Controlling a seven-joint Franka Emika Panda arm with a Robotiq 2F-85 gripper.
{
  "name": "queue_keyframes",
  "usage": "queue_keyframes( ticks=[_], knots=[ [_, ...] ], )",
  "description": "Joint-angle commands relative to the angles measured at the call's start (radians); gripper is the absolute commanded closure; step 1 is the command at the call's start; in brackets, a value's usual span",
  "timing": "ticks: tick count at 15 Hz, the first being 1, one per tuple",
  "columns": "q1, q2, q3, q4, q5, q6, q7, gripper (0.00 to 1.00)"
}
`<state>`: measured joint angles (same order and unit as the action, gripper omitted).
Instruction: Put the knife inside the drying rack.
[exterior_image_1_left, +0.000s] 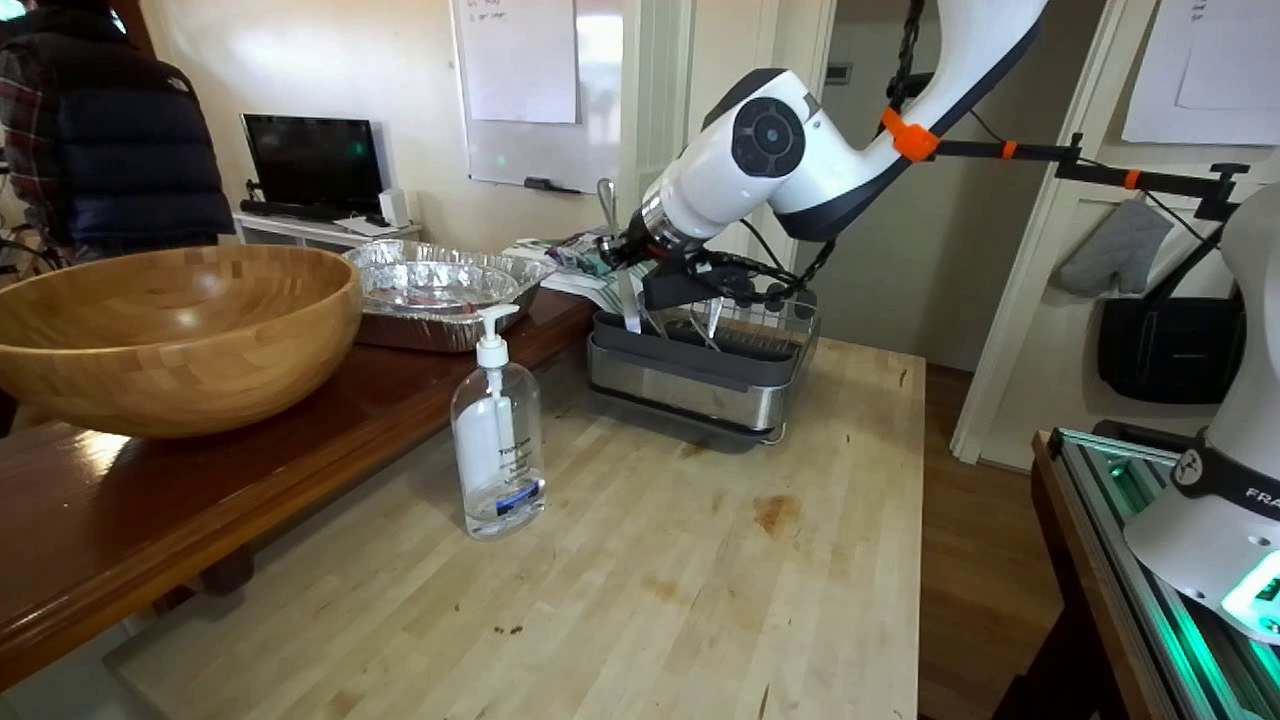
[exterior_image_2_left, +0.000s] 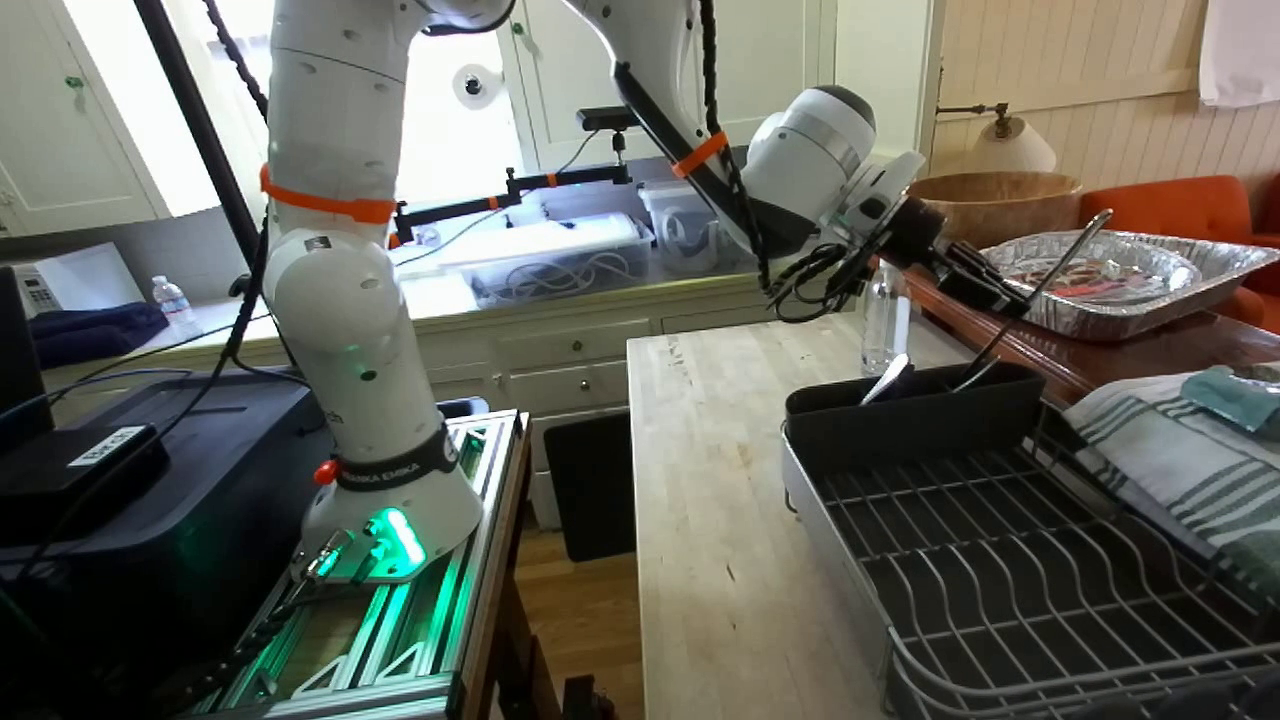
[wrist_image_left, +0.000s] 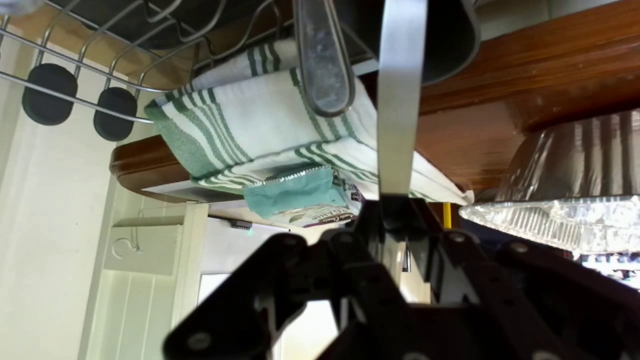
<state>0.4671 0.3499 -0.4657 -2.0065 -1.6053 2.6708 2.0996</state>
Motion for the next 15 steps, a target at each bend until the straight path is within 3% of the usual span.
queue_keyframes(
  ticks=[1, 15],
  knots=[
    [0.013, 0.032, 0.006, 0.022, -0.02, -0.02, 0.015, 0.95],
    [0.025, 0.065, 0.03, 0.031, -0.006, -0.016, -0.018, 0.95]
  ],
)
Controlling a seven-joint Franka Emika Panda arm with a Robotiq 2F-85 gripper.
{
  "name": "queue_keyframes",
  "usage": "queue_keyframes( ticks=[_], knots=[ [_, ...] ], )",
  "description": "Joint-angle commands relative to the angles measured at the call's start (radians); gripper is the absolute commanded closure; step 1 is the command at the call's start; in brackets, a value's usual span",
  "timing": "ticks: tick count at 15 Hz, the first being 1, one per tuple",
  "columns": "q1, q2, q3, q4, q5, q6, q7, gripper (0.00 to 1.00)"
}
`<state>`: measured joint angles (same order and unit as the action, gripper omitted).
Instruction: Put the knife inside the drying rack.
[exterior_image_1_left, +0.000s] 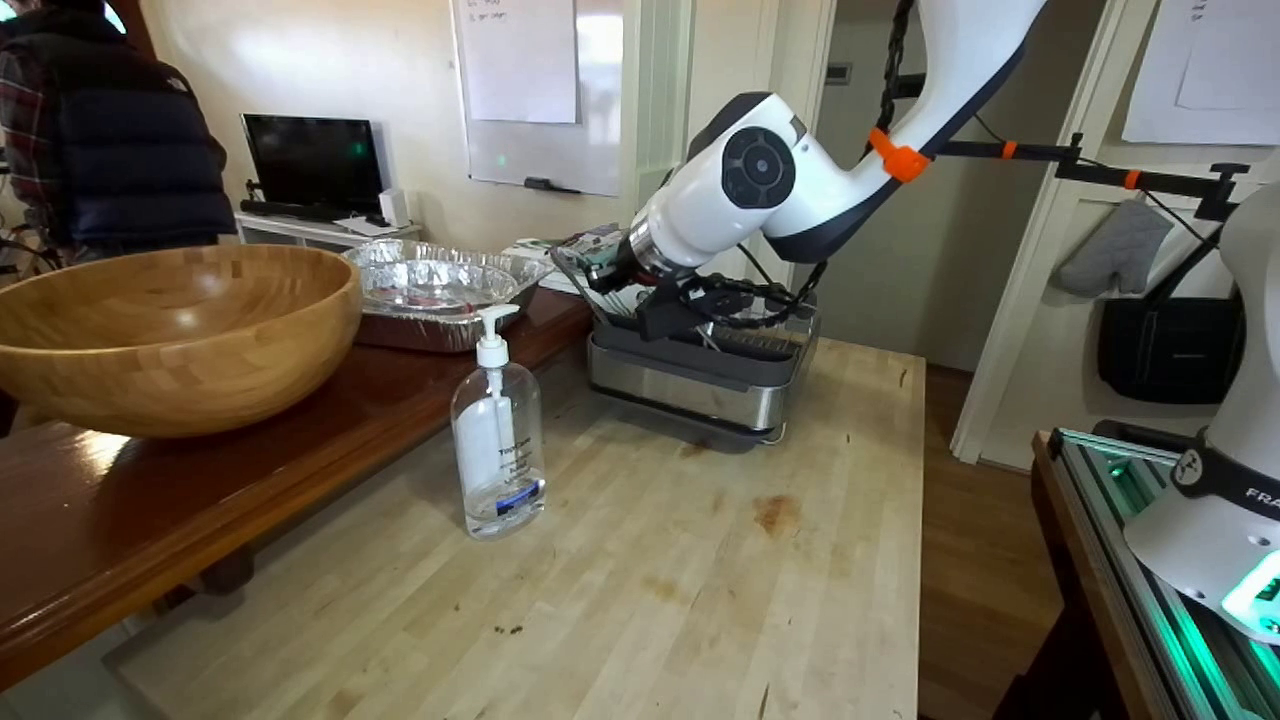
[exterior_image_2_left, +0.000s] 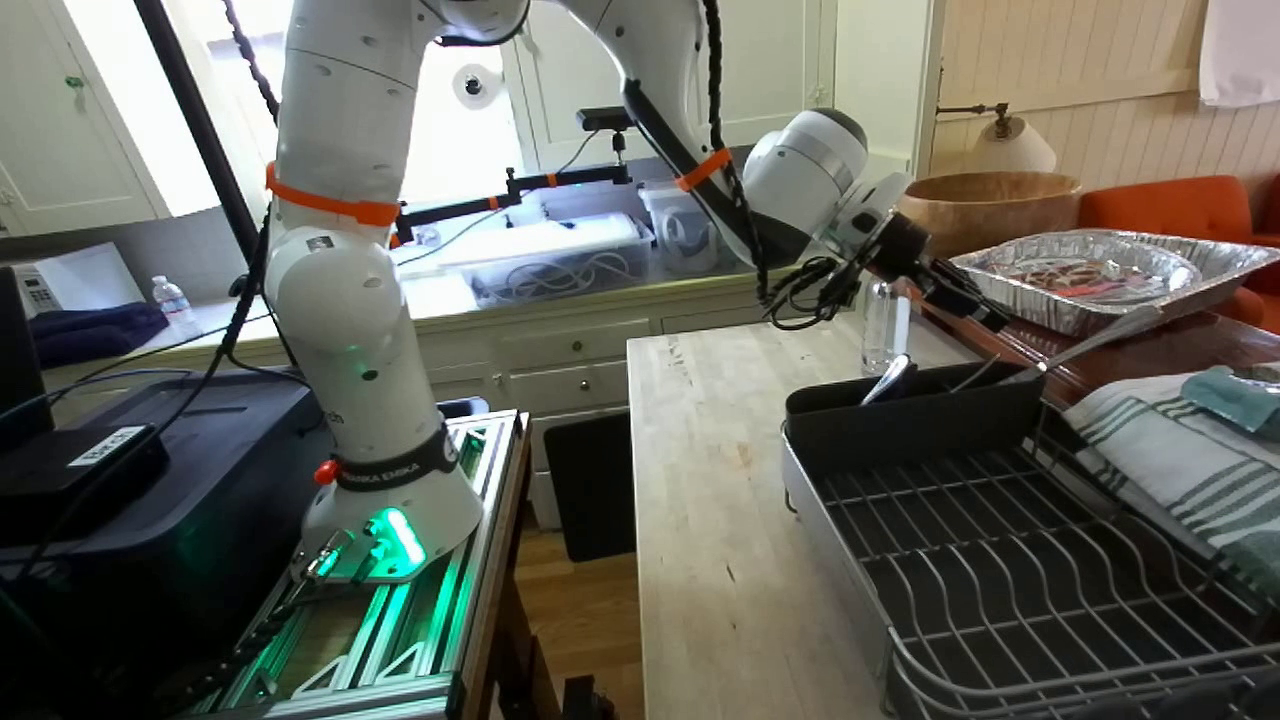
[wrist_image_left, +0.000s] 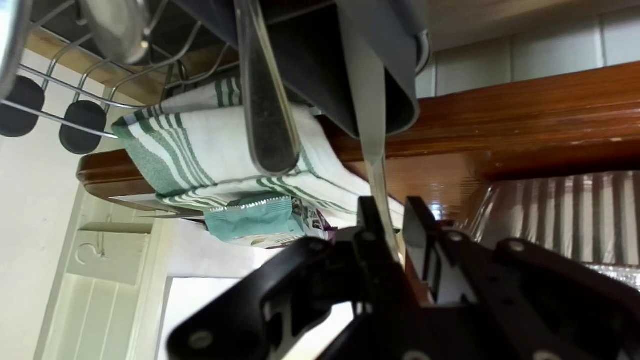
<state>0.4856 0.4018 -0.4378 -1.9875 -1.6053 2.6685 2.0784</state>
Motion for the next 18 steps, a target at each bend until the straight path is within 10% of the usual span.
queue_keyframes(
  ticks=[1, 7, 8, 18],
  knots=[
    [0.007, 0.012, 0.004, 0.012, -0.007, -0.013, 0.005, 0.95],
    [0.019, -0.013, 0.007, 0.004, -0.017, -0.018, 0.013, 0.95],
    [0.023, -0.023, 0.006, 0.0, -0.021, -0.019, 0.017, 0.61],
    [0.04, -0.098, 0.002, -0.022, -0.025, -0.017, 0.022, 0.0]
  ],
)
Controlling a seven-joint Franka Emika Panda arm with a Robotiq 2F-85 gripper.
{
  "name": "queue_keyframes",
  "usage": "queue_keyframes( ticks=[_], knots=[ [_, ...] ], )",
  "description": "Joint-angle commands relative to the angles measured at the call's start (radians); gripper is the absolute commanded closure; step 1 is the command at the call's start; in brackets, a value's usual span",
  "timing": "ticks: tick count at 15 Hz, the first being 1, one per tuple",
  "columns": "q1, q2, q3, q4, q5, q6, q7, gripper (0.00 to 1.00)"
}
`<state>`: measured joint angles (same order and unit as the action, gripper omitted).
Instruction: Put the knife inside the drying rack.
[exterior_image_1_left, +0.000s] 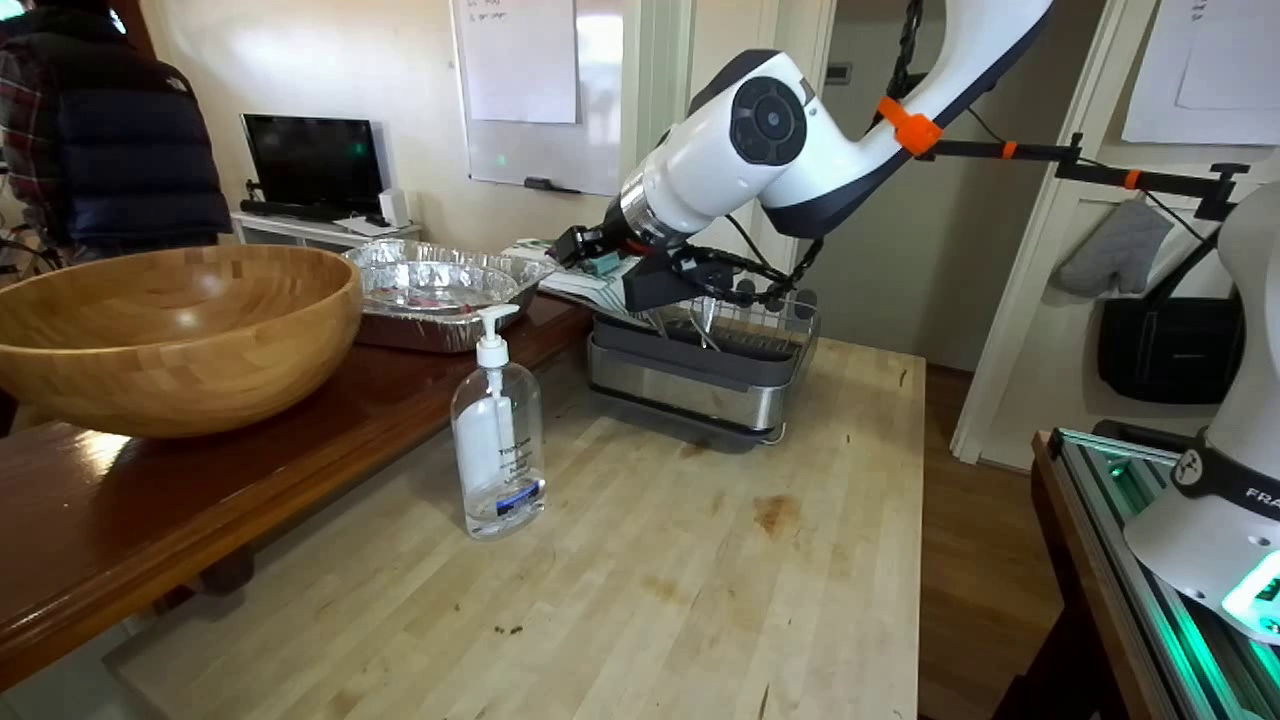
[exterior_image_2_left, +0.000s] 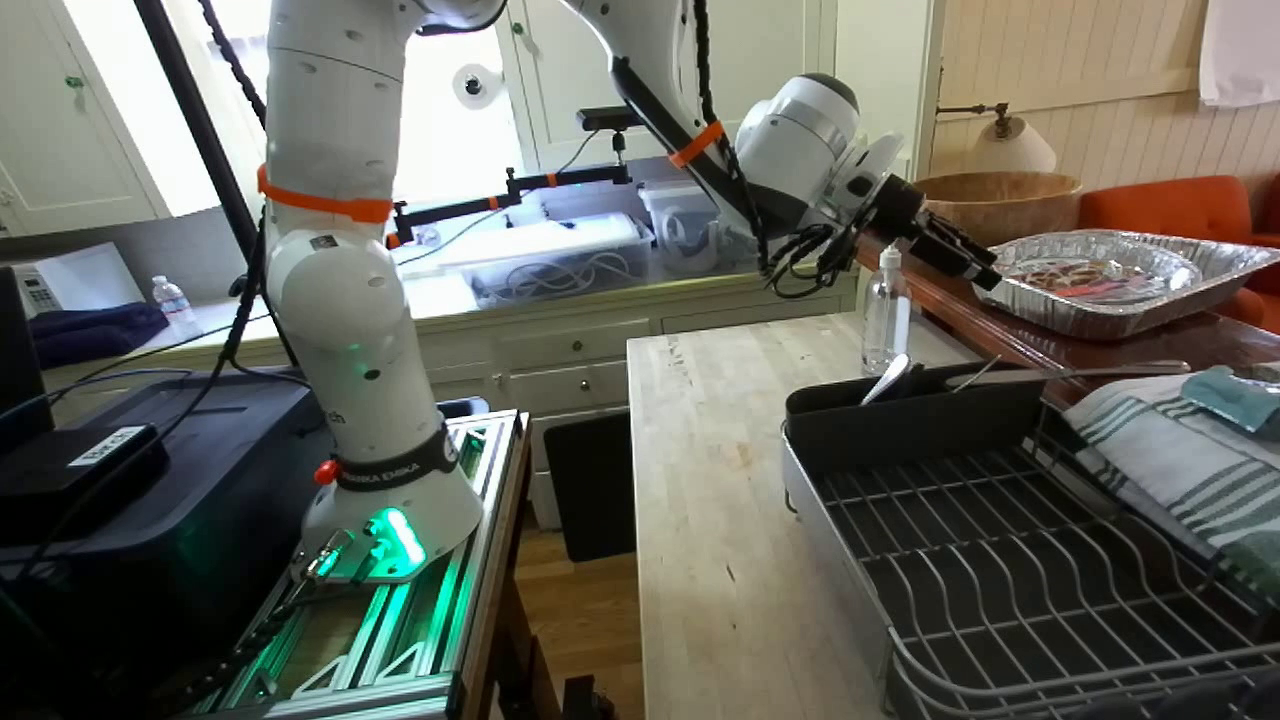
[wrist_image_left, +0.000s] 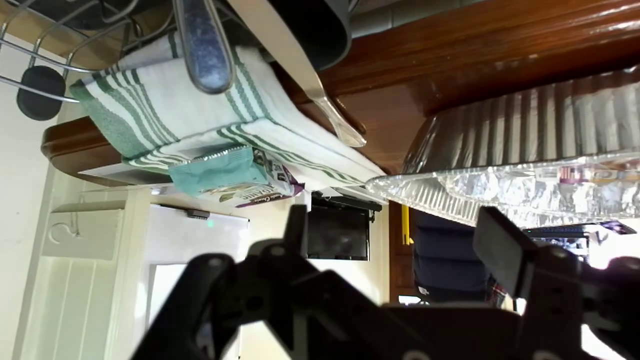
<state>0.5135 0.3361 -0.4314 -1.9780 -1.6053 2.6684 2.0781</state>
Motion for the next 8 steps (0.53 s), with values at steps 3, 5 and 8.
queue_keyframes(
  ticks=[3, 5, 8],
  knots=[
    [-0.001, -0.043, -0.002, -0.039, -0.006, 0.018, 0.012, 0.0],
    [-0.029, -0.049, 0.0, -0.05, 0.047, 0.081, -0.017, 0.0],
    [-0.08, -0.056, -0.004, -0.059, 0.102, 0.233, -0.041, 0.0]
  ],
)
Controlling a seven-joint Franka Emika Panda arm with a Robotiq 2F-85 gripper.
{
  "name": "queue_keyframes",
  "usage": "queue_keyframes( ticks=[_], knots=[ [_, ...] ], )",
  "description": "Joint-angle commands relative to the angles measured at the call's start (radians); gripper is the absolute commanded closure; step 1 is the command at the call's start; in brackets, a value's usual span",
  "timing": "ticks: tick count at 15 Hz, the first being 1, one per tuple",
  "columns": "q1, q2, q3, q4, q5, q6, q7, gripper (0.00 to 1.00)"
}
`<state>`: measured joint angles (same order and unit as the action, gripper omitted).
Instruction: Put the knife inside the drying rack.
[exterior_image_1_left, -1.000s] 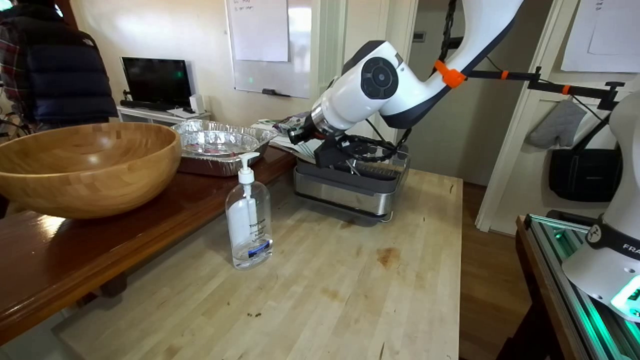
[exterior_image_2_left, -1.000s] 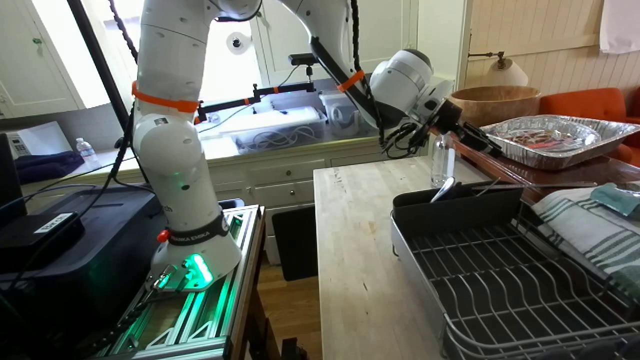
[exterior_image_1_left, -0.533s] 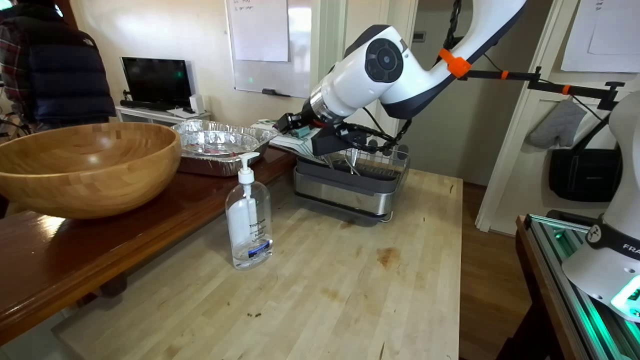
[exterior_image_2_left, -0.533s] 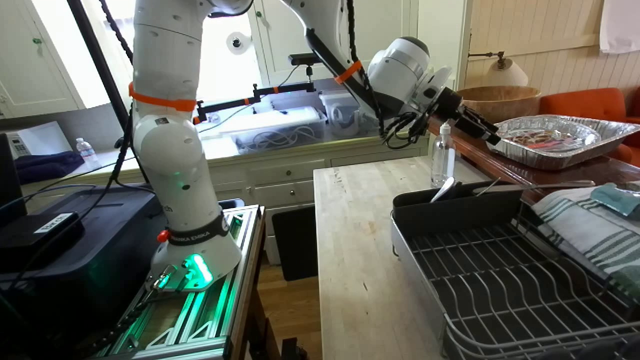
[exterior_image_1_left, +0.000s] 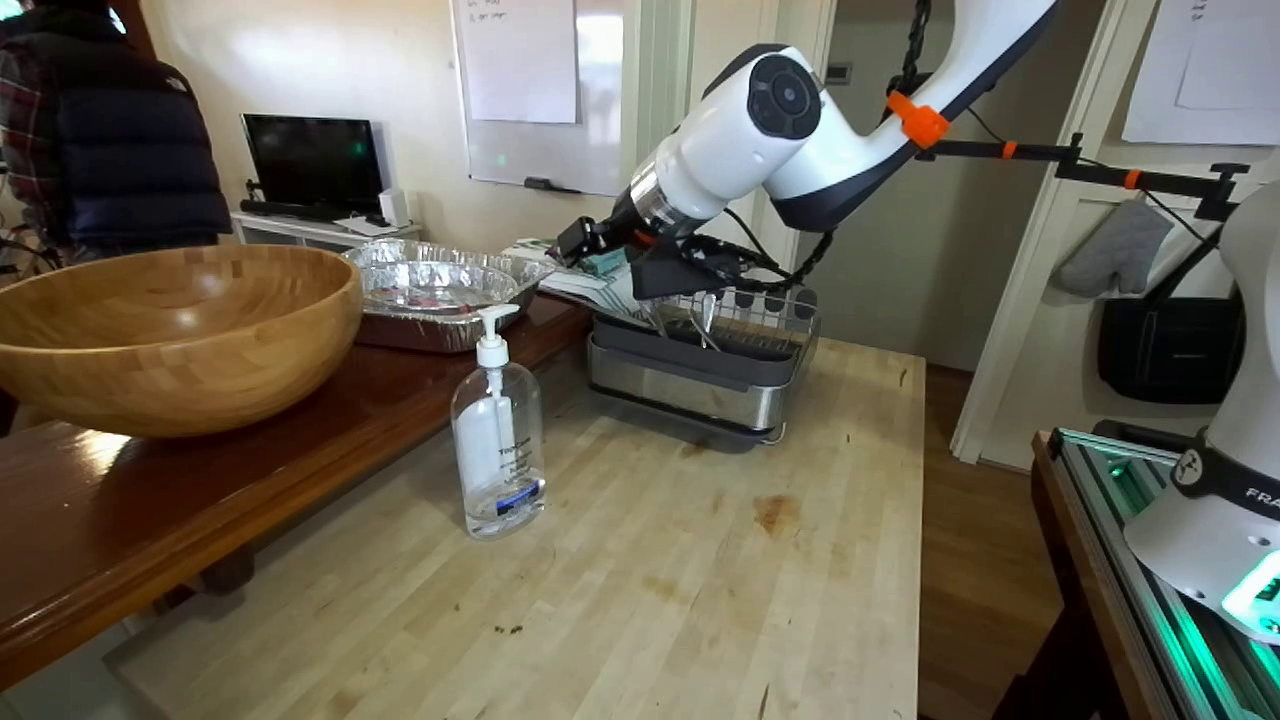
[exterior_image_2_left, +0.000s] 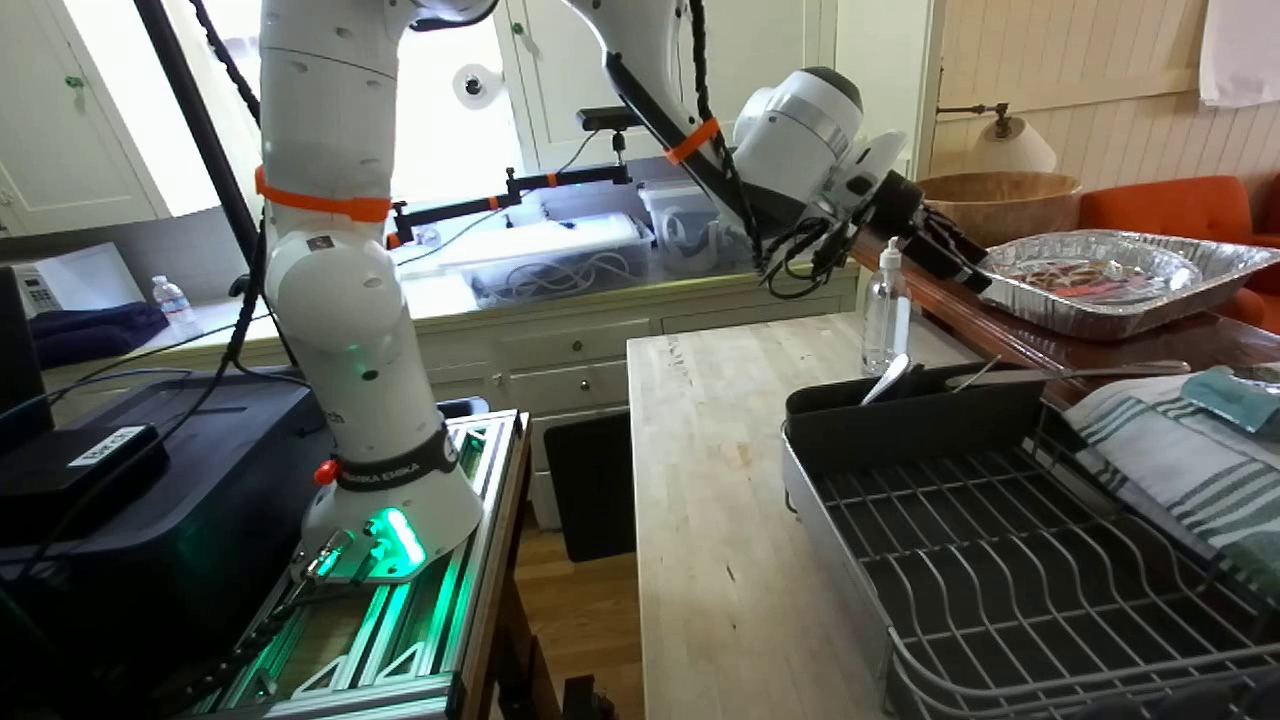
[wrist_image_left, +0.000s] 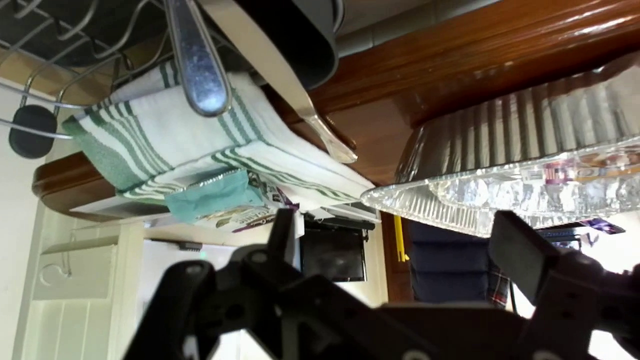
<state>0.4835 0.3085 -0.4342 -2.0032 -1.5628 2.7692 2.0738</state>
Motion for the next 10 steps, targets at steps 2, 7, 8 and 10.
queue_keyframes(
  ticks=[2, 7, 8, 10],
  knots=[
    [-0.09, -0.027, -0.005, -0.035, 0.1, 0.241, -0.076, 0.0],
    [-0.241, -0.027, 0.058, -0.14, 0.41, 0.416, -0.394, 0.0],
    [-0.276, -0.03, 0.091, -0.163, 0.466, 0.404, -0.452, 0.0],
    [-0.251, -0.007, 0.065, -0.12, 0.429, 0.386, -0.41, 0.0]
  ],
)
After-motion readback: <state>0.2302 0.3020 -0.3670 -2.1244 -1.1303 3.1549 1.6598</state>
